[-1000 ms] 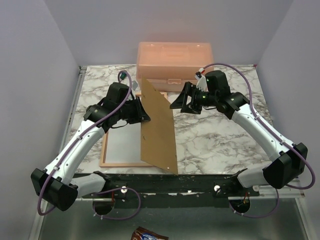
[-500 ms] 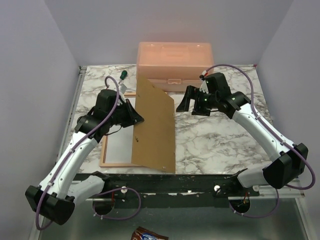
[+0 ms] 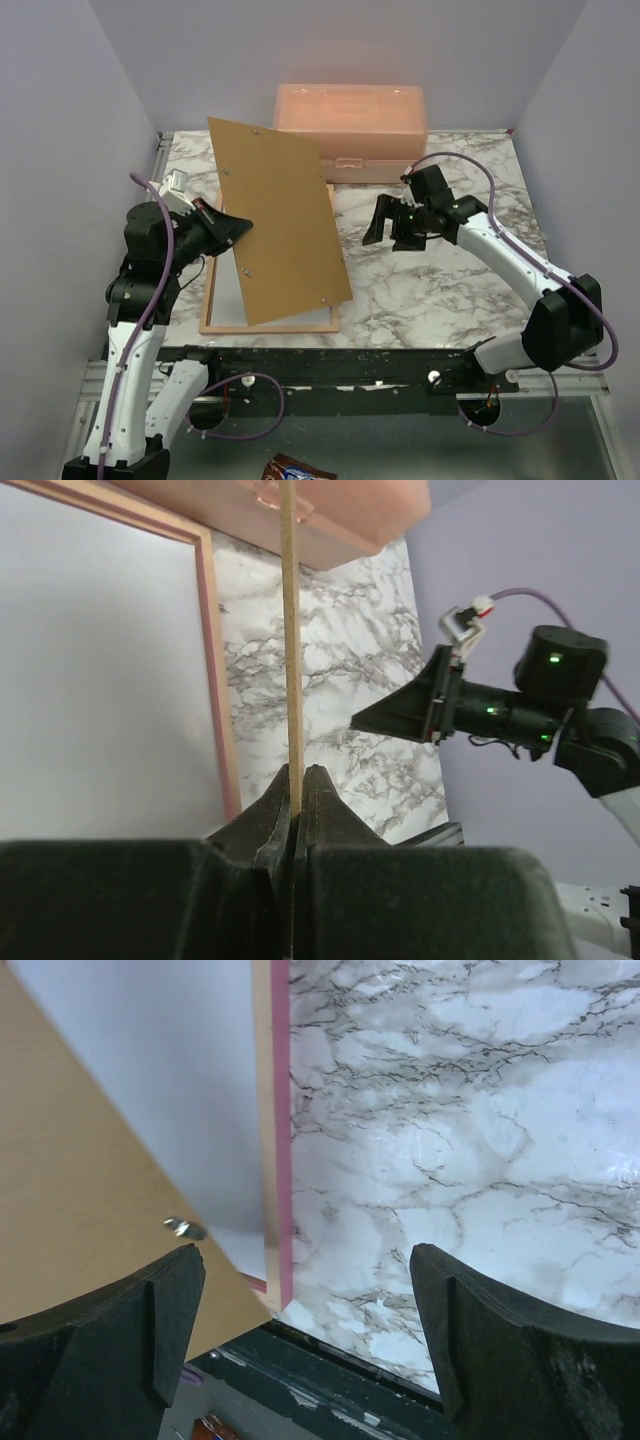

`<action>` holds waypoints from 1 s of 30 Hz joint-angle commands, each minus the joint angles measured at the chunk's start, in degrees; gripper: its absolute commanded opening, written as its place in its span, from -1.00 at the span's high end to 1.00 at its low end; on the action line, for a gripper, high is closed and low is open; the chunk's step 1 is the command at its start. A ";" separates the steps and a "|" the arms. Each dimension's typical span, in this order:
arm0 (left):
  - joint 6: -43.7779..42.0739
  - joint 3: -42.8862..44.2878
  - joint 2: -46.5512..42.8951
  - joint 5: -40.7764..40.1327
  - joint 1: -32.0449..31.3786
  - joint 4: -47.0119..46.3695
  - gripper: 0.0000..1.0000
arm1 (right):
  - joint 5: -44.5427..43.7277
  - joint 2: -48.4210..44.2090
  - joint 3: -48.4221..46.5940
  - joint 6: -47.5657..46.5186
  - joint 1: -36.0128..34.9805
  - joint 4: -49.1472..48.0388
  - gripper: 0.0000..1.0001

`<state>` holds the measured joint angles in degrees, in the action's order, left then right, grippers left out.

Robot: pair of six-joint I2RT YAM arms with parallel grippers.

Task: Put the photo into the frame
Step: Turn over the photo frame item at the center of the board, then move the photo frame to the center of the board.

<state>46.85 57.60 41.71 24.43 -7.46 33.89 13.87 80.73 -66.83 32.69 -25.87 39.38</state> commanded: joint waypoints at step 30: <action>-9.69 20.31 -5.79 -6.05 2.57 14.10 1.00 | -8.53 31.25 -7.98 4.69 -15.95 -9.58 0.12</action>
<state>37.52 77.95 35.92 18.63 -5.21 52.05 11.00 110.93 -73.76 37.26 -40.99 28.18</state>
